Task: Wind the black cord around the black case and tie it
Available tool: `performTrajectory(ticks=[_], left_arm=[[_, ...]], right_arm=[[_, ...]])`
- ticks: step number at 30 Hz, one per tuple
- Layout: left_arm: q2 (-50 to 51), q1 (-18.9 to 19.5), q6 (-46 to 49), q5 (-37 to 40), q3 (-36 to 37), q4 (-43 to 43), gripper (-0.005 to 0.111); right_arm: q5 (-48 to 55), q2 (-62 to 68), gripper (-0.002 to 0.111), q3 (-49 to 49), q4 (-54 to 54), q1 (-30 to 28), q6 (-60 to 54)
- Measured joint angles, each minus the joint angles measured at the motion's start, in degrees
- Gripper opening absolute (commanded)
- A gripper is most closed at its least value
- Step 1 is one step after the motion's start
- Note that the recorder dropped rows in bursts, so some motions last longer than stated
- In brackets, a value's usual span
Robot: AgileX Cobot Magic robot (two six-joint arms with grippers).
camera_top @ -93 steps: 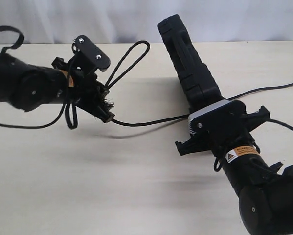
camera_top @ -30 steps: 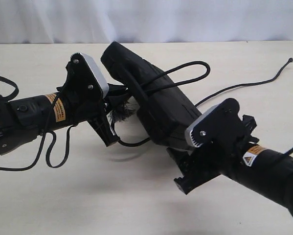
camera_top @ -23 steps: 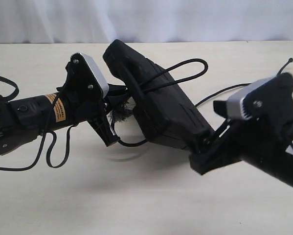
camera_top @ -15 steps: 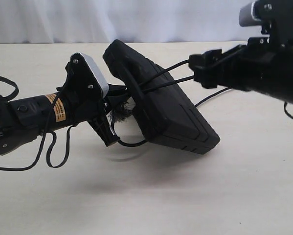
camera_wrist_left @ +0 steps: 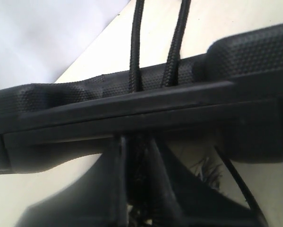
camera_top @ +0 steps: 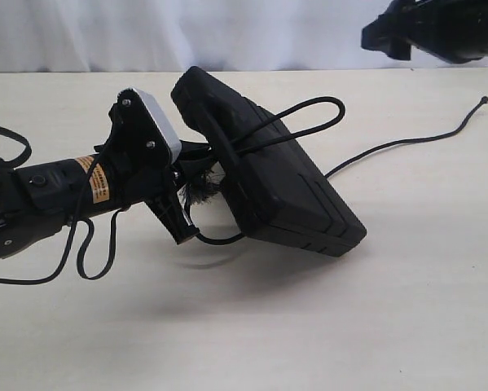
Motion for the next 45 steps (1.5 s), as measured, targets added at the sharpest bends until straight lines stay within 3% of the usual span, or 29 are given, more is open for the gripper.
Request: performTrajectory(ticks=[2,4,8,14,20,25,29,33,38,42,45], left_arm=[[0.0,0.0,0.0,0.0,0.0,0.0,0.0],[0.0,0.0,-0.04,0.0,0.0,0.0,0.0],[0.0,0.0,-0.13,0.0,0.0,0.0,0.0],[0.0,0.0,-0.13,0.0,0.0,0.0,0.0],[0.0,0.0,-0.13,0.0,0.0,0.0,0.0],[0.0,0.0,-0.13,0.0,0.0,0.0,0.0],[0.0,0.0,-0.13,0.0,0.0,0.0,0.0],[0.0,0.0,-0.13,0.0,0.0,0.0,0.0],[0.0,0.0,-0.13,0.0,0.0,-0.28,0.0],[0.0,0.0,-0.13,0.0,0.0,-0.69,0.002],[0.0,0.0,-0.13,0.0,0.0,-0.67,0.014]], right_arm=[[7.31,1.46,0.073,-4.28,-17.44,-0.4,15.24],[14.23,3.05,0.073,-7.63,-25.17,-0.55,22.0],[23.18,5.24,0.073,-9.99,-18.19,-0.65,16.81],[23.65,7.24,0.073,-10.11,-8.5,3.29,8.93],[17.94,10.6,0.073,-10.21,-10.91,8.53,10.6],[16.24,13.66,0.073,-10.21,-18.1,8.55,14.79],[14.87,16.06,0.072,-10.21,-17.01,8.55,14.13],[14.21,18.0,0.058,-10.21,-12.91,8.55,10.84],[14.01,18.55,0.006,-10.21,-11.18,8.55,9.12],[13.64,18.55,0.004,-10.21,-10.83,8.55,8.96],[13.14,17.91,0.004,-10.21,-10.65,8.55,8.96]])
